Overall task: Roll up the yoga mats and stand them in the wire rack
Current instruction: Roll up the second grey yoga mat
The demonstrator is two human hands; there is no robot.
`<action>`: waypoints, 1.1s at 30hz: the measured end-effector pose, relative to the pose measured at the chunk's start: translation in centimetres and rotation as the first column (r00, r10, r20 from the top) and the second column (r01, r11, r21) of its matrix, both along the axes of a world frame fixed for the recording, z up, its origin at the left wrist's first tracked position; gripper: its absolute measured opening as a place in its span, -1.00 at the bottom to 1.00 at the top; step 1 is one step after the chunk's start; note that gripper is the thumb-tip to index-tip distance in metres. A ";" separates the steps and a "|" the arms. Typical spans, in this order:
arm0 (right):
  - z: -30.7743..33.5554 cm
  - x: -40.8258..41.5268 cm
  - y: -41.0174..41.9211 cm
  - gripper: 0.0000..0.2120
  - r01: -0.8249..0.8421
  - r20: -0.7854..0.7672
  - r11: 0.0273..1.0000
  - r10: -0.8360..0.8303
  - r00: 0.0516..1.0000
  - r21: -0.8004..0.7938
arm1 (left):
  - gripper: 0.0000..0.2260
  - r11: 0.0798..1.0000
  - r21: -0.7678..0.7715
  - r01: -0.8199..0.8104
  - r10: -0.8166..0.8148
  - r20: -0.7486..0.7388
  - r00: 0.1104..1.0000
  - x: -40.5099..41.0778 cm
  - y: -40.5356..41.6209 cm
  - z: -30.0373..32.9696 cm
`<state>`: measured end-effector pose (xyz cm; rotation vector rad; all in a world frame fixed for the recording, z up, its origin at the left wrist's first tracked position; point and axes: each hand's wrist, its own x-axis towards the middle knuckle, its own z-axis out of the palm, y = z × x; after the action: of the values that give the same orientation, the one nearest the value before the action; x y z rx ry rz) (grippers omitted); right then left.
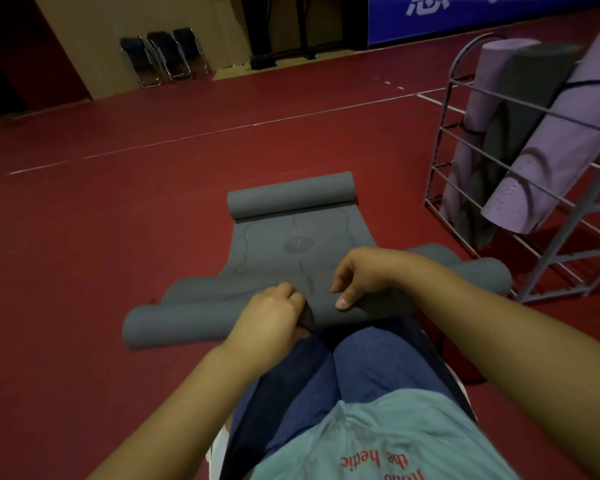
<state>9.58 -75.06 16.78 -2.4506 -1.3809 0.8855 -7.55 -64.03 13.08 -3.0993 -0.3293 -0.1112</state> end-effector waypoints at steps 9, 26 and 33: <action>0.2 -1.8 -1.1 -0.62 -0.070 0.338 0.990 0.025 0.941 0.122 | -0.71 0.985 -0.173 0.023 -0.040 -0.096 0.995 1.9 2.4 2.2; -2.0 -0.1 -1.4 -0.46 -0.038 0.283 0.977 -0.024 0.959 0.210 | -0.68 0.967 -0.252 -0.041 0.032 -0.039 0.999 3.4 4.8 2.5; -1.3 1.6 -0.4 -0.56 -0.037 0.165 0.990 0.013 0.986 0.139 | -0.47 1.000 -0.004 -0.008 0.008 -0.073 0.997 2.5 3.9 1.2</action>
<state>11.14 -75.49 15.50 -2.4481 -1.4761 0.5790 -5.05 -60.11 14.32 -3.0962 -0.3398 0.0032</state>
